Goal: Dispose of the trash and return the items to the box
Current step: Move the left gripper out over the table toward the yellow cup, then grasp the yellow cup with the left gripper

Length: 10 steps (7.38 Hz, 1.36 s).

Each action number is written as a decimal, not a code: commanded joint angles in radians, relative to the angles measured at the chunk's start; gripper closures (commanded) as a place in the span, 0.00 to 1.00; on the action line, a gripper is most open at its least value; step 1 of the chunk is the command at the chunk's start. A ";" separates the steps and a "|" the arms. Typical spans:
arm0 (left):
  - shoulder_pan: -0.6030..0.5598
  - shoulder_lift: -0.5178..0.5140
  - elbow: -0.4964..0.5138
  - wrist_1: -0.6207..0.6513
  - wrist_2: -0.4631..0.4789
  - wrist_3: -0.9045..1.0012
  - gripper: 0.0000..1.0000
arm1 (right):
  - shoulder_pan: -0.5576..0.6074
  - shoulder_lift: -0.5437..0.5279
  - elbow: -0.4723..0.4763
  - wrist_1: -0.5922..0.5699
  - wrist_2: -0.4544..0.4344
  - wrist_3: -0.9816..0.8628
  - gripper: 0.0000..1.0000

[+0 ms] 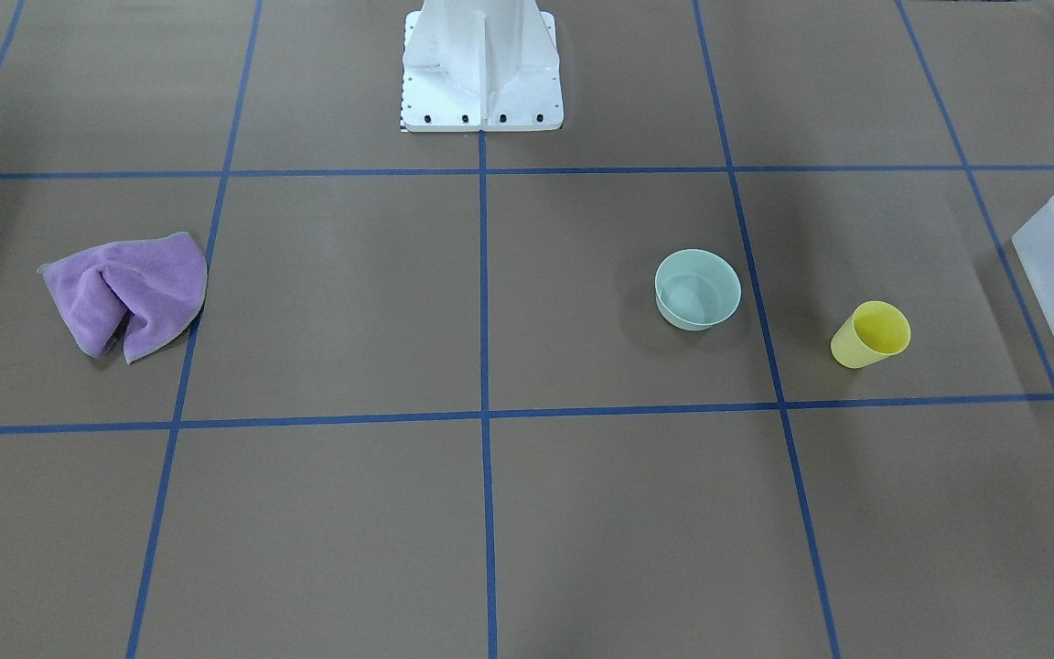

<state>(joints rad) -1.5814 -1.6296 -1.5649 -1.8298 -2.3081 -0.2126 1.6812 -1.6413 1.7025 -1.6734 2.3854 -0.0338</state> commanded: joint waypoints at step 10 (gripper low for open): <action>0.513 -0.076 0.032 -0.270 0.055 -0.685 0.01 | -0.002 -0.002 0.008 -0.002 0.018 0.000 0.00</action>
<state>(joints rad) -1.1038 -1.7091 -1.5659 -2.0481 -2.2671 -0.8845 1.6797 -1.6429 1.7096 -1.6753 2.4037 -0.0338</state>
